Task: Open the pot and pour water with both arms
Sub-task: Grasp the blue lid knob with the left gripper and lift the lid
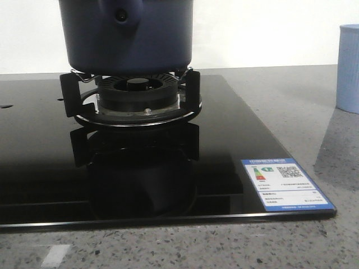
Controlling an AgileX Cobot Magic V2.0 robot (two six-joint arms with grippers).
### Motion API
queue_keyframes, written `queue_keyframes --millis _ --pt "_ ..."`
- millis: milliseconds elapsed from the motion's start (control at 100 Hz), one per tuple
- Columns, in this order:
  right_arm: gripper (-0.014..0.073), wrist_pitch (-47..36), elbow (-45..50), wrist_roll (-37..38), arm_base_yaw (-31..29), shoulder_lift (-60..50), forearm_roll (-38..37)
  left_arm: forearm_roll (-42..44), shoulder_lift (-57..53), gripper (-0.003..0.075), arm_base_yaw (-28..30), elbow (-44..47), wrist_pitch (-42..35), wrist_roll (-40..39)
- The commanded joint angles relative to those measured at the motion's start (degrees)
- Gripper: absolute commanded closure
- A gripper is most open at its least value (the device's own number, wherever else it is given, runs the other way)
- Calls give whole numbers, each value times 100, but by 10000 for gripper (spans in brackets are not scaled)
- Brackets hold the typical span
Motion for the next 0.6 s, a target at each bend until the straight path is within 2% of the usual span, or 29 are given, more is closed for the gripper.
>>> queue_keyframes --millis 0,200,380,590 --pt "-60 -333 -203 -81 16 85 228 -509 415 146 -83 -395 -297 147" --pt "-60 -329 -203 -81 16 85 228 -1101 1629 146 -83 -1154 -297 606" --pt "-61 -308 -203 -81 16 85 228 -1118 2477 146 -83 -1802 -228 606" --pt "-60 -285 -203 -81 16 85 228 -1168 3034 146 -72 -2097 -175 606"
